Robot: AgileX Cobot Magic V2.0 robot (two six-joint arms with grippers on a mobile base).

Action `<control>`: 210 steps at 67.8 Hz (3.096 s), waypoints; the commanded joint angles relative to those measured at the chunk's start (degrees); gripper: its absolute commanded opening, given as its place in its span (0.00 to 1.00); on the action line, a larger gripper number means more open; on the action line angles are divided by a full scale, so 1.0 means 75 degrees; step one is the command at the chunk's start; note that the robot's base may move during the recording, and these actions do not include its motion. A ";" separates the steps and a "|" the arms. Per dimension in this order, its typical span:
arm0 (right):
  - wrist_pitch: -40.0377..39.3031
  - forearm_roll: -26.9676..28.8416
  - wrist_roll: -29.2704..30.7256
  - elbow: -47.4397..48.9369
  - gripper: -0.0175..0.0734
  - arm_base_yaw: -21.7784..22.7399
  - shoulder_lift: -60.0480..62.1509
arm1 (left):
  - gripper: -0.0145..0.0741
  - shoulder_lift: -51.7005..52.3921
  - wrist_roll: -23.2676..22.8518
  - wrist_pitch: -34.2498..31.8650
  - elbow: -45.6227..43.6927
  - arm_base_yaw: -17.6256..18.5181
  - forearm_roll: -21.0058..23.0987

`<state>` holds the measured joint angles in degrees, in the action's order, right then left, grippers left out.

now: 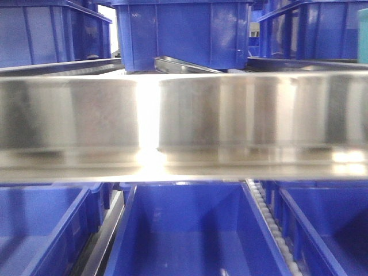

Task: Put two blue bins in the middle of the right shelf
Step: 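Back the base away from the shelf holding the bin in both grippers, then drive across the floor carrying the light blue bin in both grippers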

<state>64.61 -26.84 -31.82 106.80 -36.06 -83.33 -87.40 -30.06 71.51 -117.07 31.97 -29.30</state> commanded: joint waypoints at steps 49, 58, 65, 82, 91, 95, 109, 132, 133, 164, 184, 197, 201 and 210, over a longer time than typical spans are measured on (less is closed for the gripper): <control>-0.0286 -0.0401 0.0043 0.0082 0.01 0.0012 0.0087 | 0.04 0.0168 -0.0029 -0.0207 -0.0102 0.0056 -0.0173; -0.0286 -0.0401 0.0043 0.0082 0.01 0.0012 0.0087 | 0.04 0.0168 -0.0029 -0.0207 -0.0102 0.0056 -0.0173; -0.0286 -0.0401 0.0043 0.0082 0.01 0.0012 0.0087 | 0.04 0.0168 -0.0029 -0.0207 -0.0102 0.0056 -0.0173; -0.0286 -0.0401 0.0043 0.0082 0.01 0.0012 0.0087 | 0.04 0.0168 -0.0029 -0.0207 -0.0102 0.0056 -0.0173; -0.0286 -0.0401 0.0043 0.0082 0.01 0.0012 0.0087 | 0.04 0.0168 -0.0029 -0.0207 -0.0102 0.0056 -0.0173; -0.0286 -0.0401 0.0043 0.0082 0.01 0.0012 0.0087 | 0.04 0.0168 -0.0029 -0.0207 -0.0102 0.0056 -0.0173; -0.0286 -0.0401 0.0043 0.0082 0.01 0.0012 0.0087 | 0.04 0.0168 -0.0029 -0.0207 -0.0102 0.0056 -0.0173; -0.0286 -0.0401 0.0043 0.0082 0.01 0.0012 0.0087 | 0.04 0.0168 -0.0029 -0.0207 -0.0102 0.0056 -0.0173; -0.0286 -0.0401 0.0043 0.0082 0.01 0.0012 0.0087 | 0.04 0.0168 -0.0029 -0.0207 -0.0102 0.0056 -0.0173; -0.0286 -0.0401 0.0043 0.0082 0.01 0.0012 0.0087 | 0.04 0.0168 -0.0029 -0.0207 -0.0102 0.0056 -0.0173; -0.0286 -0.0401 0.0043 0.0082 0.01 0.0012 0.0087 | 0.04 0.0168 -0.0029 -0.0207 -0.0102 0.0056 -0.0173; -0.0286 -0.0401 0.0043 0.0082 0.01 0.0012 0.0087 | 0.04 0.0168 -0.0029 -0.0207 -0.0102 0.0056 -0.0173; -0.0286 -0.0401 0.0043 0.0082 0.01 0.0012 0.0087 | 0.04 0.0168 -0.0029 -0.0207 -0.0102 0.0056 -0.0173; -0.0286 -0.0401 0.0043 0.0082 0.01 0.0012 0.0087 | 0.04 0.0168 -0.0029 -0.0207 -0.0102 0.0056 -0.0173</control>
<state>63.92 -27.14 -31.82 106.80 -36.10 -83.33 -87.18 -30.16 71.62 -117.07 31.97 -29.51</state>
